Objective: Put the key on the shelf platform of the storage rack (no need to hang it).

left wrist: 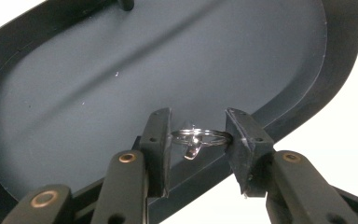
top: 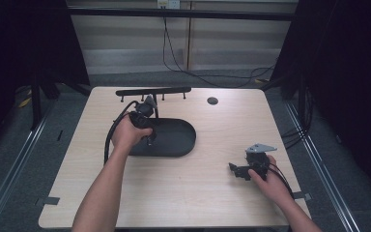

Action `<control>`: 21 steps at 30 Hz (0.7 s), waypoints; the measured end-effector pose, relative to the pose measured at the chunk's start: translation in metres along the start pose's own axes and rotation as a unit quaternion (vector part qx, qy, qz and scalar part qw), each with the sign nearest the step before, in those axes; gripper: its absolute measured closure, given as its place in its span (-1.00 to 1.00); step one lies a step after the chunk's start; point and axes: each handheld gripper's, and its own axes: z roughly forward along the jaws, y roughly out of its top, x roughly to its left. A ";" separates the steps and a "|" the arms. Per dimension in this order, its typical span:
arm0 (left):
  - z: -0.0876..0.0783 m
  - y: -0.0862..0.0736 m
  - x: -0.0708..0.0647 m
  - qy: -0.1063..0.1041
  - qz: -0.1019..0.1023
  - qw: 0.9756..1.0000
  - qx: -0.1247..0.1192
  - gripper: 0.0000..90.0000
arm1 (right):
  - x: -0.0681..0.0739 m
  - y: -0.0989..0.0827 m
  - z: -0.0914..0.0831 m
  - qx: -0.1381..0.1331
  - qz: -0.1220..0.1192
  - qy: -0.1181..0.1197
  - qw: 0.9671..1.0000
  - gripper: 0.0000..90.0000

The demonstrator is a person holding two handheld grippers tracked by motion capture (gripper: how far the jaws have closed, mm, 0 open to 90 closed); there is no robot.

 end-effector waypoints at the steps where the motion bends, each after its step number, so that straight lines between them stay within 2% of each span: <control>1: 0.001 0.000 0.000 0.000 0.001 1.000 0.002 0.37 | 0.000 0.000 0.000 0.000 0.000 0.000 1.000 -0.73; 8: 0.002 0.001 -0.001 -0.001 0.007 1.000 0.001 0.37 | 0.000 0.000 0.000 0.000 0.000 0.000 1.000 -0.73; 13: 0.004 0.001 -0.001 -0.002 0.001 1.000 0.007 0.37 | 0.000 0.000 0.000 0.000 0.000 0.000 1.000 -0.73; 21: 0.008 0.003 -0.001 -0.003 0.005 1.000 0.004 0.37 | 0.000 0.000 0.000 0.000 0.000 0.000 1.000 -0.73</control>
